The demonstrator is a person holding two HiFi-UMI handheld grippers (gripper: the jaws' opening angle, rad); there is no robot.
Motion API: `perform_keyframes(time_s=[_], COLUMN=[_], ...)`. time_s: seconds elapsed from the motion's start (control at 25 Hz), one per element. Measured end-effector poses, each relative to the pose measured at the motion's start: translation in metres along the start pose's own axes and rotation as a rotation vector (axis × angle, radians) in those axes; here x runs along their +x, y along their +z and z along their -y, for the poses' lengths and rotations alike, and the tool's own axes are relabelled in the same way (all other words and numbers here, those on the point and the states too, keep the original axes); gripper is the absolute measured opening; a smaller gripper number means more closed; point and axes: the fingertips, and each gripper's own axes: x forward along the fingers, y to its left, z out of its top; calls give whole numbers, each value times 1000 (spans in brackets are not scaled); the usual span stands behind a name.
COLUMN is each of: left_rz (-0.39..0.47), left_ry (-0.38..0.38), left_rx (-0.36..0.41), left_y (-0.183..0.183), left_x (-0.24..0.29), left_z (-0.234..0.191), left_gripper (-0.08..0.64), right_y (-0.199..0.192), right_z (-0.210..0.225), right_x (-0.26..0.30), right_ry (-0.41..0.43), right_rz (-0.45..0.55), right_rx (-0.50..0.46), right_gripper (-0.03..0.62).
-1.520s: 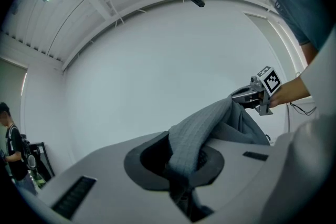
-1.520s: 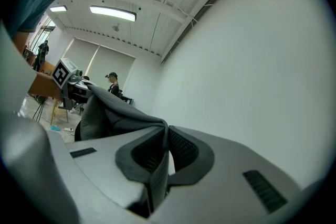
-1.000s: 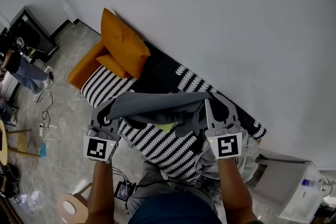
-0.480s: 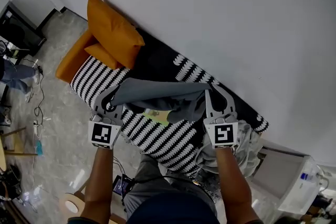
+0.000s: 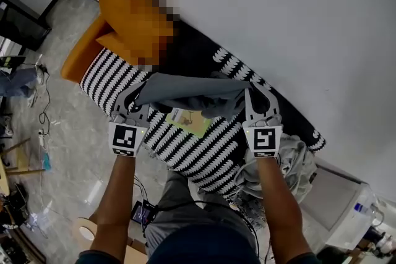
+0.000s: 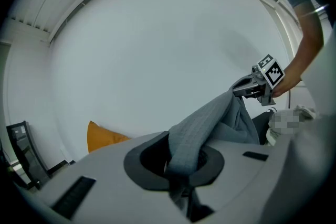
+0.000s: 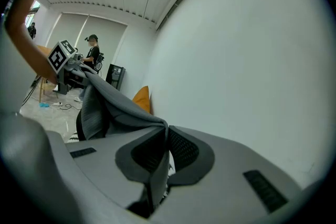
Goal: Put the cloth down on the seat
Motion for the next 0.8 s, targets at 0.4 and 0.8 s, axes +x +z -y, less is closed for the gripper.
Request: perform_keyframes(time_s=[0.4, 0.8], left_rz=[-54, -114], left_ry=[-20, -15], left_rx=[-9, -67], left_y=[-50, -103], left_x=[45, 81], left_z=[-13, -26], left_gripper=[25, 25], right_y=[-43, -87], right_z=[-4, -19], right_x=[57, 100], right_ry=[2, 41], right_rz=[-58, -121], right_rx=[-11, -15], right_gripper=[28, 28])
